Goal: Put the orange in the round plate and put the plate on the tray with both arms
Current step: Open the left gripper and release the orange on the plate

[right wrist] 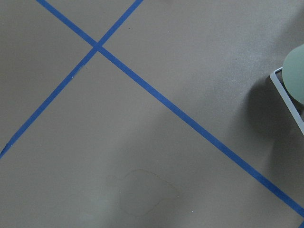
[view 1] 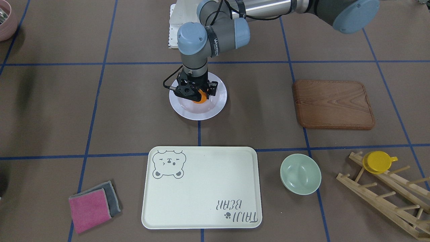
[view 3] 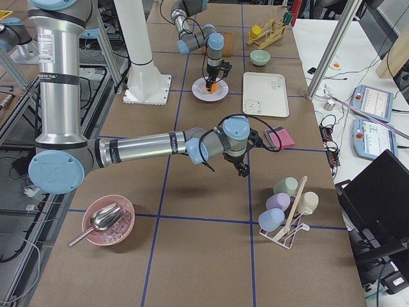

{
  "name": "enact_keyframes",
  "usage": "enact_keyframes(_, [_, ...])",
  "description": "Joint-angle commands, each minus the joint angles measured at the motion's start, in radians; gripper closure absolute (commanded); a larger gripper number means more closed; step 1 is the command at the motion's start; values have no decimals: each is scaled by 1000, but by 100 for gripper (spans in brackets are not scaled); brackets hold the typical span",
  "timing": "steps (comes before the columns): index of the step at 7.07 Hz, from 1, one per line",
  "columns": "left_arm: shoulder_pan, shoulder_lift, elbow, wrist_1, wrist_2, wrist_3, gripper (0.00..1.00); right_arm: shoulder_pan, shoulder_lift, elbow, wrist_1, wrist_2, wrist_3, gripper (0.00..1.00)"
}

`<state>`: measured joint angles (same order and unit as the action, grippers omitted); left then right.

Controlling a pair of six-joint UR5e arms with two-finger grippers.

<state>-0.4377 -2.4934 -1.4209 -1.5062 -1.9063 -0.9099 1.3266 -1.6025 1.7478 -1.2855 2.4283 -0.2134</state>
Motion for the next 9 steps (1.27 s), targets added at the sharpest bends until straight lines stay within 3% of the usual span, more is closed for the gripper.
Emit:
enact_keyframes(1, [1,2,4,-11,0,0,63,-1,1,1,0,0,0,0])
enact_keyframes(2, [2,5,16,-20,1,2,24,-1,1,-1,0,0,0,0])
enact_keyframes(3, [2,7,25,-44,1,0,20,-1,1,-1,0,0,-1,0])
enact_keyframes(4, [2,5,27,-46,1,2,6,-1,1,-1,0,0,0,0])
enact_keyframes(7, [-2,8,4,-42,0,-6,1,-4,1,-1,0,0,0,0])
enact_keyframes(8, [-12,52,-86,-37,-5,-4,1,-4,6,-2,0,0,0,0])
enact_keyframes(9, [-30,170,-260,-31,-8,2,1,-9,13,-8,0,-2,6,0])
